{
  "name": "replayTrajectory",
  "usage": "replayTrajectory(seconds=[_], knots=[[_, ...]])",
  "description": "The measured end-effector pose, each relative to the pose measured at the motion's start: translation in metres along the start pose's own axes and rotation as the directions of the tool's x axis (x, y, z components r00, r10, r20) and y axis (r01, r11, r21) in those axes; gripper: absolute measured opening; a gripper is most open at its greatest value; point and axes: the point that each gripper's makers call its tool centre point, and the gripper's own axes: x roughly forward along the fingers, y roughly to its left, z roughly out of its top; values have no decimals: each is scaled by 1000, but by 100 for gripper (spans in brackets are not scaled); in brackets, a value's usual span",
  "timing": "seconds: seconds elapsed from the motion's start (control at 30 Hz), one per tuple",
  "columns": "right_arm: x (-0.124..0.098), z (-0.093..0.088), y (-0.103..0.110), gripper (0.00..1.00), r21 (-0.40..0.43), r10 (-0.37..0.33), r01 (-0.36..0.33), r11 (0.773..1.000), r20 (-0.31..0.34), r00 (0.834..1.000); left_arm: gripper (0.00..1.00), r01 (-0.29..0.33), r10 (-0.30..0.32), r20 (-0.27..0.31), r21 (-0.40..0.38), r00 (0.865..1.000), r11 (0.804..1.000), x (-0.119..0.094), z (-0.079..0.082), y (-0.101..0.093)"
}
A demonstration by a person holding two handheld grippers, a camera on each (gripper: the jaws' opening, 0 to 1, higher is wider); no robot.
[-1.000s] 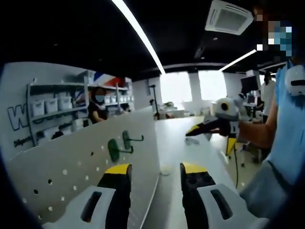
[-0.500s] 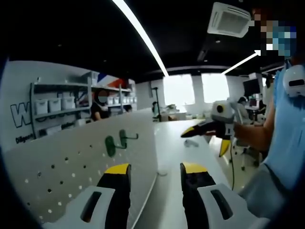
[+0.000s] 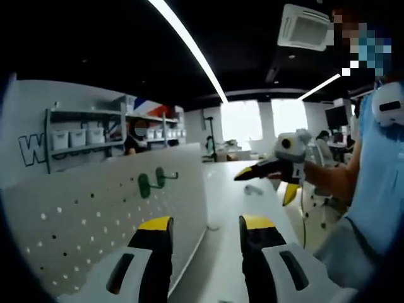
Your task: Insert the hook assembly into the mounting plate slot until the hook locks in place.
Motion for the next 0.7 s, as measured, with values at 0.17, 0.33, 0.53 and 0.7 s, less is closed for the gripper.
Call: replayTrajectory(seconds=[0.17,0.33,0.53,0.7], knots=[[1,-1,5,82,2,12,-12,1000,2,1000,43,-24,25,20,-15,999,1000,-12,-3,-6],[3,-4,10,82,8,27,-27,1000,1,1000,43,-53,54,18,-37,998,998,-23,-14,-12],[8,-11,20,82,17,53,-52,998,-5,999,43,-91,93,18,-61,996,994,-37,-23,-20],[12,-16,29,82,19,79,-78,997,-13,997,43,-128,130,17,-67,991,989,-49,-29,-26]])
